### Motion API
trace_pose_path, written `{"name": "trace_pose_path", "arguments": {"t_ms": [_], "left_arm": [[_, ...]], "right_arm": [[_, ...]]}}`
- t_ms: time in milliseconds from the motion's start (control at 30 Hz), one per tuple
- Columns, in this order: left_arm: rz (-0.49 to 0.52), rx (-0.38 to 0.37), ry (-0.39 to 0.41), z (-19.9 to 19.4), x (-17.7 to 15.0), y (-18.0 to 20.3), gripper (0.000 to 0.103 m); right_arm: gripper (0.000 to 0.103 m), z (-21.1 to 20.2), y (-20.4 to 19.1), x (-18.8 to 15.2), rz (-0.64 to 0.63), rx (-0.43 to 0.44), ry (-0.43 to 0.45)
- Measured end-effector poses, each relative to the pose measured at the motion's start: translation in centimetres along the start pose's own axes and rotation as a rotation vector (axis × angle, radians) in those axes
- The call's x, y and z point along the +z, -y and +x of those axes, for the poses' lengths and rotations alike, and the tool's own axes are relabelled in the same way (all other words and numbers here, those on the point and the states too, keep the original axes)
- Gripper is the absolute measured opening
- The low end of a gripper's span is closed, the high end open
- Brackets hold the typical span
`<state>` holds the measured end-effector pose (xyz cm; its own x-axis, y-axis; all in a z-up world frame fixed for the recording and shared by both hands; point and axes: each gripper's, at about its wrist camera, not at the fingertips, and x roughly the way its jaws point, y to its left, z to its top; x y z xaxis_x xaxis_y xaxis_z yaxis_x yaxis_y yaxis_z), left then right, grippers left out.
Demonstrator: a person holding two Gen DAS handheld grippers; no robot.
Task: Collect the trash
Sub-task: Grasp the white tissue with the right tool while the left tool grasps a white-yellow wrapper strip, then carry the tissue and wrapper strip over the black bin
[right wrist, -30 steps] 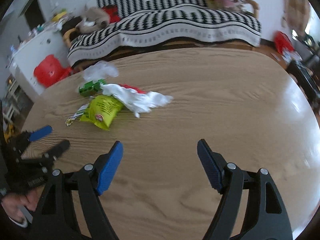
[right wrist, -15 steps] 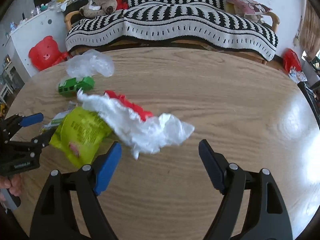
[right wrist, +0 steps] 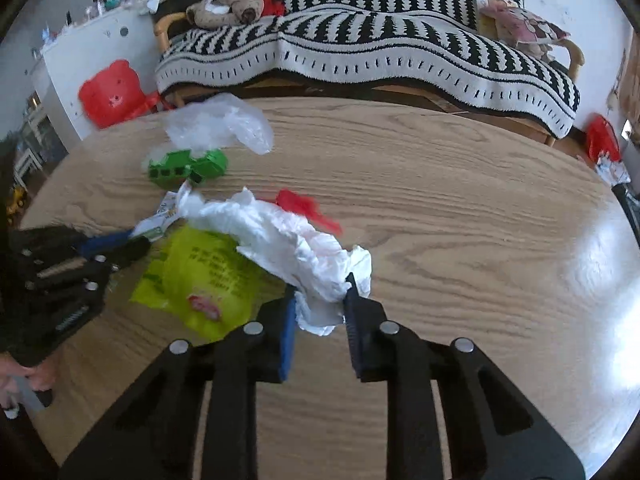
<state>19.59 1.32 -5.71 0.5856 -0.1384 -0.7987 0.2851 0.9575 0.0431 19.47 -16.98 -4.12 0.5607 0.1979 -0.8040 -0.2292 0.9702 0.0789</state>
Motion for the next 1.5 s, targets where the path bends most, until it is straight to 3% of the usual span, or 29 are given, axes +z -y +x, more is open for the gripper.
{"name": "trace_pose_path", "arguments": {"t_ms": [333,600,967,1267,1500], "left_arm": [[-0.034,-0.018,0.076,-4.9,0.4,1.4,0.010],[0.034,-0.078,0.119,-8.1,0.5,7.5,0.010],[0.195,-0.221,0.125,-9.7,0.3,21.8,0.010],[0.311,-0.372,0.115,-11.0,-0.9,34.5,0.010],[0.410,-0.477,0.096,-12.0,-3.1,43.8,0.010]], "right_arm": [[0.021,-6.6,1.4,-2.5,0.073,0.038,0.054],[0.021,-12.2,4.8,-5.8,0.137,0.006,0.088],[0.021,-21.1,13.9,-12.7,0.269,-0.119,0.142],[0.021,-28.7,23.3,-22.1,0.437,-0.248,0.164],[0.021,-33.2,28.4,-29.1,0.557,-0.330,0.167]]}}
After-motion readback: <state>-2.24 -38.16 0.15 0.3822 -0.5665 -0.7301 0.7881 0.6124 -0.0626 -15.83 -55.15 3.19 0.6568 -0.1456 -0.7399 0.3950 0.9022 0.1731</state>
